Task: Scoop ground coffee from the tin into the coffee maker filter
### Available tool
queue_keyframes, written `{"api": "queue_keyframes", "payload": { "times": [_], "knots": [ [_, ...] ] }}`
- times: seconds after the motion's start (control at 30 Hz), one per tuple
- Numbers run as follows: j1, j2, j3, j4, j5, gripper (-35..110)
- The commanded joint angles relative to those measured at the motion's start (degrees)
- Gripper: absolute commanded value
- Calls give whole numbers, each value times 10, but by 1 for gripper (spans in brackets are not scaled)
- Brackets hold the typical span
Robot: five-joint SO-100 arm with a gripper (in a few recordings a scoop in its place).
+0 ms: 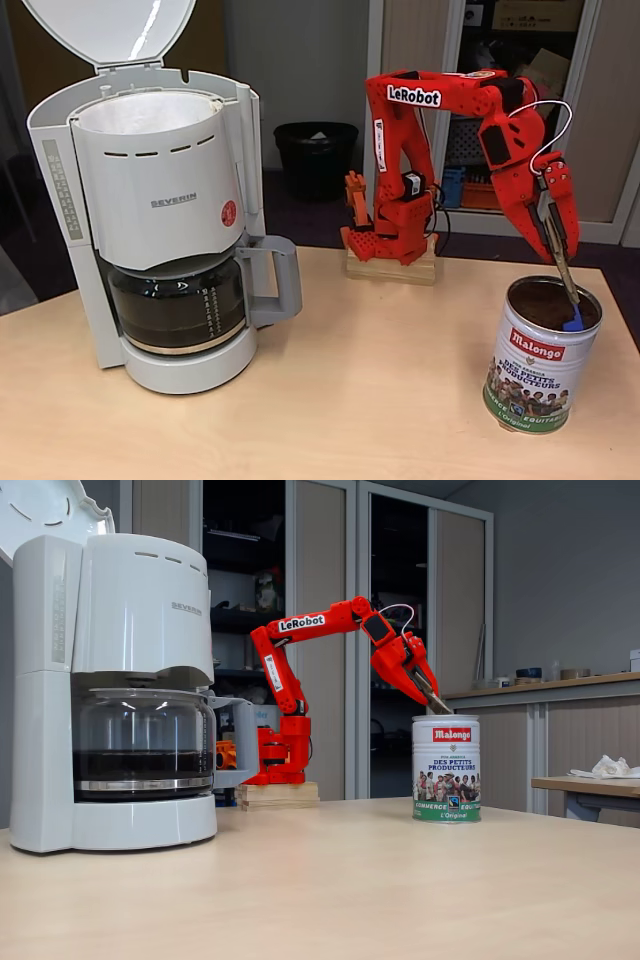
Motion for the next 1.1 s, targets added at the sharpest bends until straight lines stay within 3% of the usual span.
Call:
{"api": "queue_keyframes", "payload": {
  "times": [0.0,0.37,1.07],
  "knots": [
    [2,48,42,-47,31,0],
    [32,157,201,-141,107,0],
    [29,310,318,-187,243,0]
  ]
}}
